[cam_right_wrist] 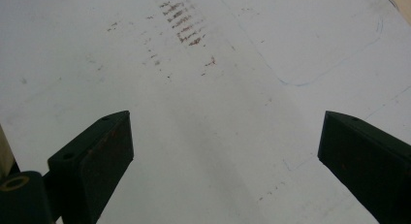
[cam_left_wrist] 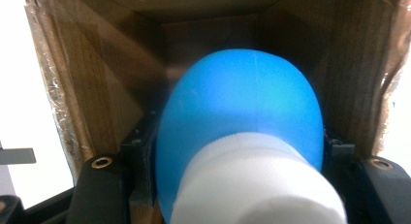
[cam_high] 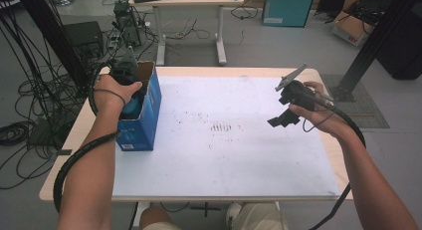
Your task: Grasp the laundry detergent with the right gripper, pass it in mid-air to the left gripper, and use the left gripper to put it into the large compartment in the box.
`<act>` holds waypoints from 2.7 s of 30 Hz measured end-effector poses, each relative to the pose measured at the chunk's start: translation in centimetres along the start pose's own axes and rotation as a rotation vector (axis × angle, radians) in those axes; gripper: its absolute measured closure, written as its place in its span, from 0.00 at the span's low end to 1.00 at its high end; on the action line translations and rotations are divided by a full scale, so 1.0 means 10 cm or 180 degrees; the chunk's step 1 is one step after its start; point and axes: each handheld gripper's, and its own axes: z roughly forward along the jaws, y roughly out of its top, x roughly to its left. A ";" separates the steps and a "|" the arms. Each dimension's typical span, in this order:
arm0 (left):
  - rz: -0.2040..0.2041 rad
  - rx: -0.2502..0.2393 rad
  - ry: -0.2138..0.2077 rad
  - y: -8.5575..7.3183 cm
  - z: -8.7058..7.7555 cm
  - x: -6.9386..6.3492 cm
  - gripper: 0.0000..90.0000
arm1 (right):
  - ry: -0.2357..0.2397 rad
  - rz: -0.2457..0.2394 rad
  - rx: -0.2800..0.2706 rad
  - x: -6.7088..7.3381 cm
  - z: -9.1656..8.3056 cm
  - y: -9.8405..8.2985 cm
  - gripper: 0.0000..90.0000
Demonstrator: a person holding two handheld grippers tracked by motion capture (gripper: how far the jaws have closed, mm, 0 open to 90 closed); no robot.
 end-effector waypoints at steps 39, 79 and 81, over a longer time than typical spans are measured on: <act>-0.0002 0.0004 -0.0045 -0.01 0.01 0.01 0.40 | 0.0001 -0.0011 0.0028 0.01 0.01 0.03 0.06; 0.0345 -0.0068 0.0216 -0.18 -0.54 -0.21 0.27 | 0.0008 -0.0041 -0.0050 0.02 0.00 0.13 0.06; 0.0353 -0.0114 0.0227 -0.20 -0.62 -0.23 0.26 | -0.0012 -0.0031 -0.0075 0.02 0.00 0.13 0.06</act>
